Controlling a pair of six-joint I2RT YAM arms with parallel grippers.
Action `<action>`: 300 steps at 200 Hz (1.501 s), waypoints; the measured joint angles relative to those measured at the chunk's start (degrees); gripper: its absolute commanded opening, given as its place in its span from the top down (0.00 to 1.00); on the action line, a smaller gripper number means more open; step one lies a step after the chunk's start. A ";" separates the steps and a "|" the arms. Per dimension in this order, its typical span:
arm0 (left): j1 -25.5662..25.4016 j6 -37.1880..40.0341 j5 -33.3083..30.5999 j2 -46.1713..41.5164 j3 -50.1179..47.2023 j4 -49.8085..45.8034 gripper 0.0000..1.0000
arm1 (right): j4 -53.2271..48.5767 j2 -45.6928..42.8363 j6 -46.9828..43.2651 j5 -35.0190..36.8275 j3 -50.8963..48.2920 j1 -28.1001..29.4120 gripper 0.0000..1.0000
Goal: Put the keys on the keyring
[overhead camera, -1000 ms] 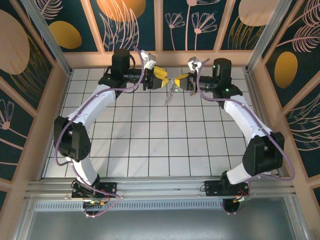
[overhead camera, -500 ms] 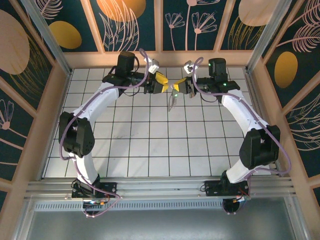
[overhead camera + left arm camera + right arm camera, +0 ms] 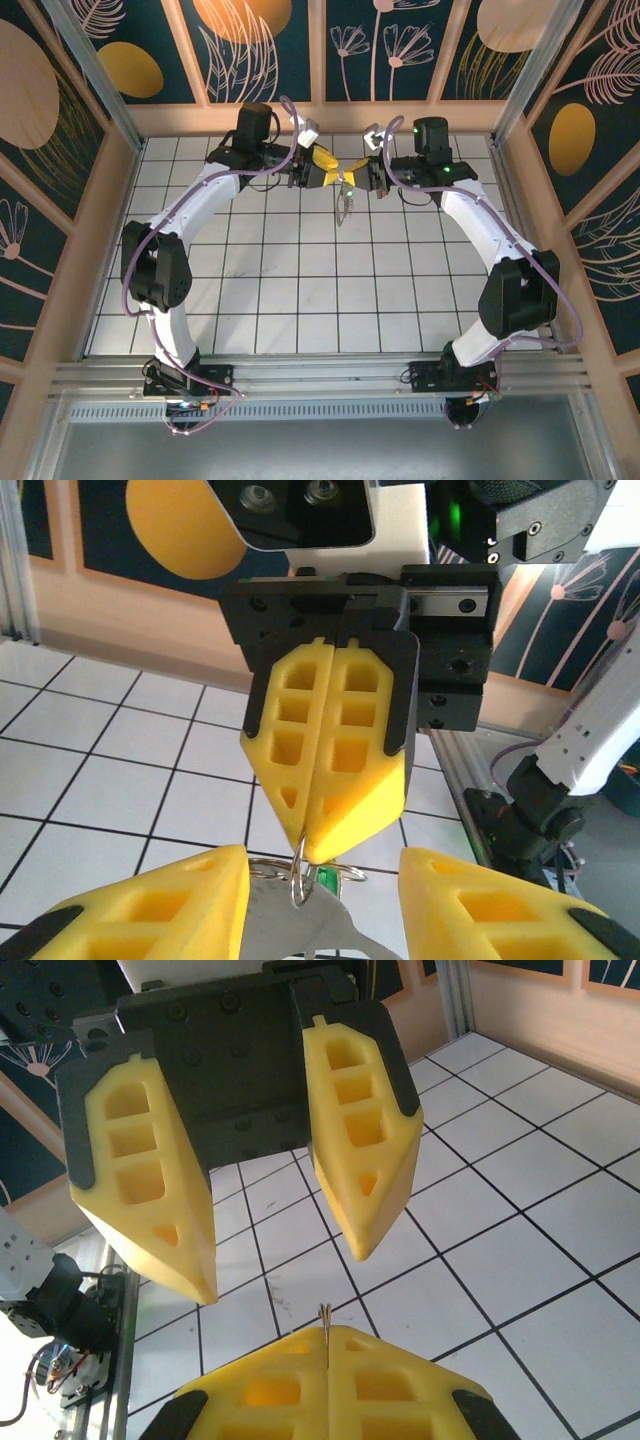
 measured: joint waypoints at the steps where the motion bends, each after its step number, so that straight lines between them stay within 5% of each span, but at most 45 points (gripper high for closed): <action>1: 0.00 -0.02 0.07 0.00 0.00 0.00 0.57 | 0.00 0.00 0.00 0.00 0.02 0.00 1.00; 103: -0.83 0.00 1.73 0.83 0.00 -0.17 0.59 | 0.55 0.00 0.22 -0.39 0.02 0.50 1.00; 245: -0.74 2.01 1.84 0.85 -0.24 -0.20 0.92 | 1.25 0.00 0.87 -1.49 0.02 0.66 1.00; 300: -0.83 3.08 2.14 0.85 -1.27 -0.61 0.79 | 1.46 0.00 1.18 -1.22 0.02 0.74 1.00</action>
